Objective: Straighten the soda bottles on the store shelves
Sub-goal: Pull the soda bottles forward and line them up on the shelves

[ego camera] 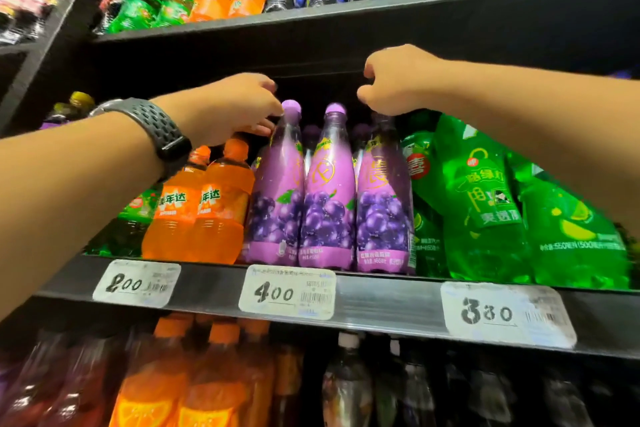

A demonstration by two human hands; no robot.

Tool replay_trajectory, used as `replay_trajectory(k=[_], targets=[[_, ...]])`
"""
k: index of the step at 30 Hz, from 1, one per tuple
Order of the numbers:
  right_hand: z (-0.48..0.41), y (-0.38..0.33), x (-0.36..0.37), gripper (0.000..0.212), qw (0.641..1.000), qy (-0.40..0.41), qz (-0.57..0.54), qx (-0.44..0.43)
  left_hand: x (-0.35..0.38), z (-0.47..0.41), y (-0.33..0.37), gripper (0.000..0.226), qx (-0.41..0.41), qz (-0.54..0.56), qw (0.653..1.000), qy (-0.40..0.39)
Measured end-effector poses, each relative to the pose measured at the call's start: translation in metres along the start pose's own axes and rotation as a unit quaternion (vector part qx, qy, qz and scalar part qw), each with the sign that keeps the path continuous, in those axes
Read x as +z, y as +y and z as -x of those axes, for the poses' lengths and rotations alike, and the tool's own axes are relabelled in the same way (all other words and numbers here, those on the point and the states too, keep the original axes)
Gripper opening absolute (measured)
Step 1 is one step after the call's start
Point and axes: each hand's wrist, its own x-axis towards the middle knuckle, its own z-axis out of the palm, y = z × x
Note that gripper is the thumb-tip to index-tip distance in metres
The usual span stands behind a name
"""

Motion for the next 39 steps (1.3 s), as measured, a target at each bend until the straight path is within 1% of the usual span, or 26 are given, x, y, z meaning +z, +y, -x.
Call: replay_trajectory(k=[2, 5, 7, 11, 14, 16, 18, 23, 24, 26, 28, 29, 31, 33, 35, 37, 39], targets=[[0.000, 0.001, 0.000, 0.037, 1.000, -0.021, 0.007, 0.008, -0.001, -0.003, 0.002, 0.026, 0.021, 0.008, 0.999, -0.044], [-0.001, 0.000, 0.001, 0.031, 0.997, -0.058, 0.045, 0.007, 0.003, -0.010, -0.002, 0.015, 0.066, -0.044, 0.995, -0.053], [-0.002, -0.002, 0.002, 0.029, 0.997, -0.062, 0.054, 0.014, 0.005, -0.015, -0.006, 0.015, 0.094, -0.068, 0.992, -0.045], [-0.003, 0.001, 0.001, 0.026, 0.996, -0.076, 0.029, 0.026, 0.003, -0.022, -0.011, 0.011, 0.108, -0.014, 0.993, -0.042], [-0.003, 0.011, 0.001, 0.019, 0.995, -0.076, -0.058, 0.039, 0.005, -0.023, -0.013, 0.017, 0.112, -0.010, 0.993, -0.031], [-0.003, 0.015, 0.002, 0.017, 0.990, -0.072, -0.112, 0.046, 0.006, -0.022, -0.013, 0.012, 0.106, 0.002, 0.994, -0.035], [-0.003, 0.016, 0.004, 0.016, 0.986, -0.075, -0.139, 0.050, 0.005, -0.020, -0.012, 0.009, 0.096, 0.026, 0.994, -0.048], [-0.002, 0.015, 0.005, 0.015, 0.991, -0.077, -0.103, 0.048, 0.007, -0.019, -0.013, 0.015, 0.120, 0.000, 0.992, -0.028], [-0.002, 0.014, 0.006, 0.016, 0.993, -0.066, -0.083, 0.048, 0.007, -0.019, -0.012, 0.013, 0.118, 0.000, 0.993, -0.028], [-0.003, 0.006, 0.008, 0.027, 0.999, -0.017, -0.027, 0.031, 0.007, -0.020, -0.011, 0.010, 0.107, 0.009, 0.994, -0.034], [-0.005, -0.007, 0.011, 0.033, 0.999, 0.018, -0.026, -0.001, 0.007, -0.019, -0.011, 0.007, 0.097, 0.019, 0.994, -0.038], [-0.007, -0.014, 0.012, 0.034, 0.999, 0.013, -0.037, -0.011, 0.007, -0.018, -0.010, 0.006, 0.093, 0.023, 0.995, -0.038], [-0.011, -0.026, 0.016, 0.034, 0.999, -0.027, -0.032, -0.023, 0.007, -0.017, -0.009, 0.007, 0.088, 0.032, 0.995, -0.042], [-0.015, -0.031, 0.018, 0.030, 0.997, -0.078, -0.019, -0.021, 0.006, -0.017, -0.008, 0.016, 0.085, 0.036, 0.995, -0.047], [-0.017, -0.031, 0.019, 0.028, 0.994, -0.101, -0.033, -0.012, 0.004, -0.018, -0.010, 0.022, 0.092, 0.032, 0.994, -0.052], [-0.020, -0.029, 0.021, 0.035, 0.995, -0.092, -0.027, -0.005, 0.003, -0.017, -0.012, 0.017, 0.110, 0.022, 0.993, -0.048], [-0.021, -0.028, 0.024, 0.052, 0.997, -0.071, 0.000, 0.010, 0.002, -0.017, -0.013, 0.014, 0.119, 0.010, 0.992, -0.036]])
